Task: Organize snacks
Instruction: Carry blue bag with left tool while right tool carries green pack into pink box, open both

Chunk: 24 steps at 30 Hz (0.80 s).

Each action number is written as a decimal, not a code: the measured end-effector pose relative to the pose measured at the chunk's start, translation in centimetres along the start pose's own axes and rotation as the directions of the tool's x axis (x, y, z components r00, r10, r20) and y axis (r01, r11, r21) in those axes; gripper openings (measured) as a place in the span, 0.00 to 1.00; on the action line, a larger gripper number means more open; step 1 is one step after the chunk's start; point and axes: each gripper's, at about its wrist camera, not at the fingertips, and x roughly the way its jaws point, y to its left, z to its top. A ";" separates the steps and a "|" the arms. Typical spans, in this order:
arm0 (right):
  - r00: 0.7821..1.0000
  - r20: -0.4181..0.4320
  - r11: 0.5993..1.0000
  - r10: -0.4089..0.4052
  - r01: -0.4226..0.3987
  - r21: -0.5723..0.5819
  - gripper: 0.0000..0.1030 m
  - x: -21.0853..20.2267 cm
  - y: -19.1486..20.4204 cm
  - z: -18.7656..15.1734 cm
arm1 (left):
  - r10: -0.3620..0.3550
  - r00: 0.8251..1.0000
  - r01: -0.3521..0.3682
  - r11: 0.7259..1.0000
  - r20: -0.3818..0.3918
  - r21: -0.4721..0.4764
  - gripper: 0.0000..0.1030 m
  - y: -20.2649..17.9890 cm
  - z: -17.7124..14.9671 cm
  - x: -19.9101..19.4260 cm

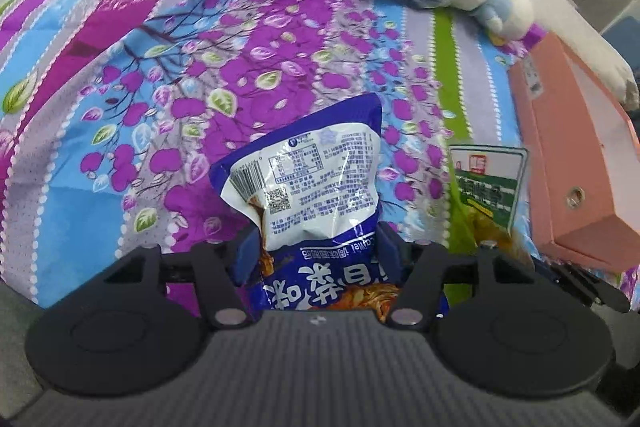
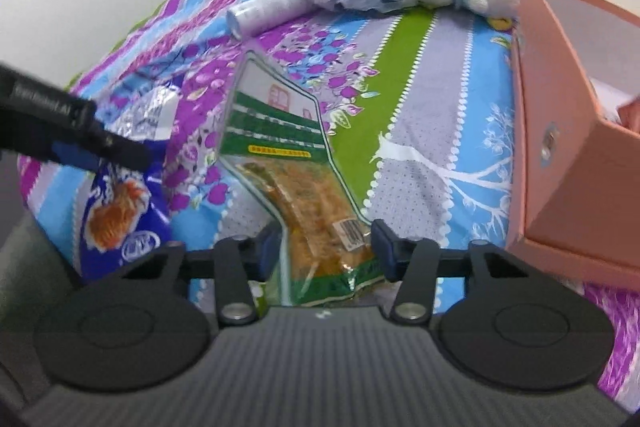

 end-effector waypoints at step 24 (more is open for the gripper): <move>0.986 0.136 0.936 -0.101 0.048 0.347 0.16 -9.7 -4.1 3.2 | -0.172 0.984 0.161 0.969 0.042 0.185 0.64 -11.5 1.7 -3.2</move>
